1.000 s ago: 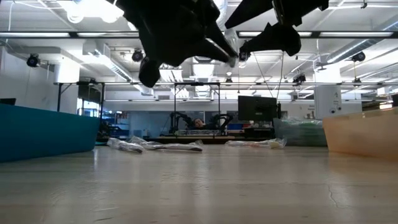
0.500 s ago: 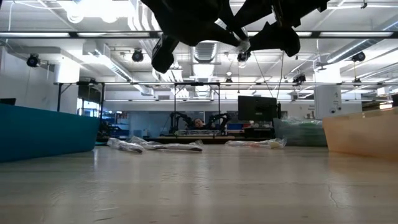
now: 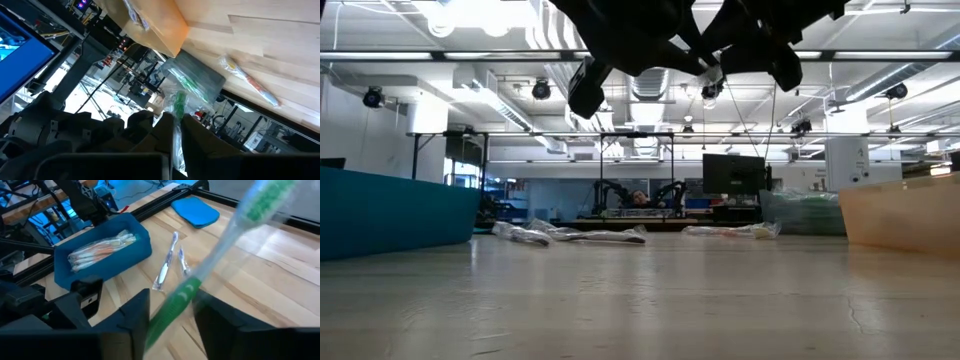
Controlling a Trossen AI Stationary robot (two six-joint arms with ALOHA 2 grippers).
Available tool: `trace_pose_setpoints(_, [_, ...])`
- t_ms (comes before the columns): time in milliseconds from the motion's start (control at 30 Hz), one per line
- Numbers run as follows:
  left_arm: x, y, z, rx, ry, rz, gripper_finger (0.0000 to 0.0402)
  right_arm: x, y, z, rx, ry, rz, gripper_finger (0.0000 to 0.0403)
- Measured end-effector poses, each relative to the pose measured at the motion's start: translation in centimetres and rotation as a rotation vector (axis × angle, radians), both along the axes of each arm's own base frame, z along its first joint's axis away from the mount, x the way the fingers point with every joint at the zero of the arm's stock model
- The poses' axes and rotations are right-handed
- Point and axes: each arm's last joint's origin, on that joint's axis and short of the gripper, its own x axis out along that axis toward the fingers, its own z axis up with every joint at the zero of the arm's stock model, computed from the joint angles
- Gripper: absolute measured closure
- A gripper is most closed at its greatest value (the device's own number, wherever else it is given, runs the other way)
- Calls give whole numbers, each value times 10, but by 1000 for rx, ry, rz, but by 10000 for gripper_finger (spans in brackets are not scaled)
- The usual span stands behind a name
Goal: Pick & Place Toothbrushes
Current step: Put the green toothbrush into the black bin
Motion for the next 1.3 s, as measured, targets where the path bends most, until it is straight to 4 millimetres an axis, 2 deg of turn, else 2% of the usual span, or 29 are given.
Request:
trace_pose_setpoints(133, [0, 0, 0, -9, -3, 1, 375, 1, 0, 1, 8, -10, -2, 308])
trace_pose_setpoints(333, [0, -2, 2, -82, -35, -28, 339, 0, -1, -3, -24, 28, 4, 381])
trace_pose_setpoints(667, [-1, -4, 0, -264, -137, 19, 280, -2, -2, -3, -31, 46, 5, 380])
trace_pose_setpoints(900, [-3, -10, 4, -698, -292, 22, 247, -2, -2, -3, -35, 49, 9, 380])
trace_pose_setpoints(1100, [-9, -9, 24, -1136, -437, 61, 236, -4, -2, -4, -51, 69, 17, 380])
trace_pose_setpoints(1300, [-21, 7, 50, -1603, -389, 56, 240, -5, -2, -4, -56, 77, 19, 380])
